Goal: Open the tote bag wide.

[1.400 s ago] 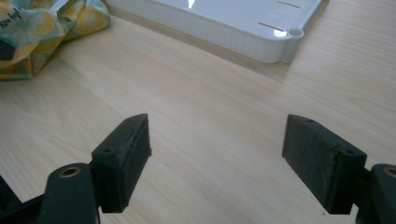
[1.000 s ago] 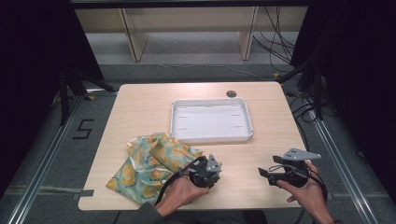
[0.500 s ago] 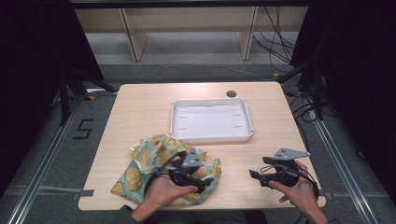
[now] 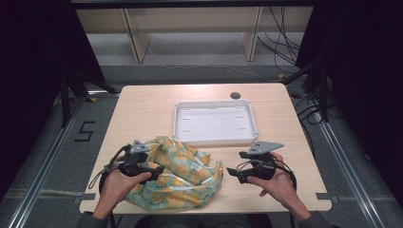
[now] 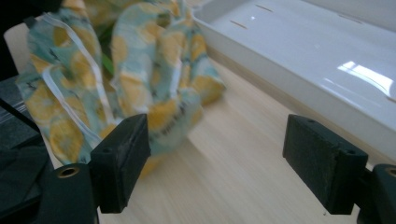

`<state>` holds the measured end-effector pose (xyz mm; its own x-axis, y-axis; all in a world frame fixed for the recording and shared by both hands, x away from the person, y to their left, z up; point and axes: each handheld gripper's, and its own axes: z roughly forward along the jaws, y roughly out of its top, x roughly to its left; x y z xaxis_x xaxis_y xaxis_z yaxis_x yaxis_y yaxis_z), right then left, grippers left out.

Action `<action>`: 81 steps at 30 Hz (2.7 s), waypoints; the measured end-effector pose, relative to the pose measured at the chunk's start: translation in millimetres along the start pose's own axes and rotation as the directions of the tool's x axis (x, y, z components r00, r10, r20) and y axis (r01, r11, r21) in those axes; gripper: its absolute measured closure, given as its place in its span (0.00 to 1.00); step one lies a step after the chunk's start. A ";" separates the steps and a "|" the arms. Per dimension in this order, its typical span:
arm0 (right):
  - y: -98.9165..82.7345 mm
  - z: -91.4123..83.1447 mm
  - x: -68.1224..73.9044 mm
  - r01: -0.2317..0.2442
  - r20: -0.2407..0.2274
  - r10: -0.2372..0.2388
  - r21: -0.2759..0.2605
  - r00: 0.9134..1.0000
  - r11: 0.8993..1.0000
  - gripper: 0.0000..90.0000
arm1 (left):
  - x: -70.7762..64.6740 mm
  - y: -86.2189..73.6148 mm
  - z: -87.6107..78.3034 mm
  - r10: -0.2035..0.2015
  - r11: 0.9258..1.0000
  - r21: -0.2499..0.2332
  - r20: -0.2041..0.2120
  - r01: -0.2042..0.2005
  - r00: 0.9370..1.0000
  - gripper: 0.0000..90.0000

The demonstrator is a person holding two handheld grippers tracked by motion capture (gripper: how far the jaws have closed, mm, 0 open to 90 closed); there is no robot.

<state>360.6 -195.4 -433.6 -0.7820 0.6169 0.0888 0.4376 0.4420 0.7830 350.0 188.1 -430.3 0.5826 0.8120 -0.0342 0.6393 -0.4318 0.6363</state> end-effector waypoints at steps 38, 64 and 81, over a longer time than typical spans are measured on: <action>17.6 45.8 5.7 0.206 -0.040 -0.202 0.262 0.979 0.943 1.00 | -54.5 -16.6 29.9 0.325 0.936 0.073 0.195 -0.344 0.925 0.97; 7.8 -35.2 -22.7 0.126 0.092 -0.137 0.112 0.986 0.986 0.48 | -94.2 12.6 30.6 0.362 0.931 -0.042 0.213 -0.362 0.908 0.60; 48.7 59.0 -31.9 0.266 0.097 -0.307 0.303 0.947 0.915 1.00 | -123.3 9.7 66.0 0.504 0.834 0.058 0.323 -0.548 0.801 0.92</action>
<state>433.0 -155.1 -434.7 -0.8316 0.5114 -0.2166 0.3266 0.7657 0.5540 317.6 57.9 -470.7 0.9510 0.3061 0.0438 0.2433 -0.8281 0.5050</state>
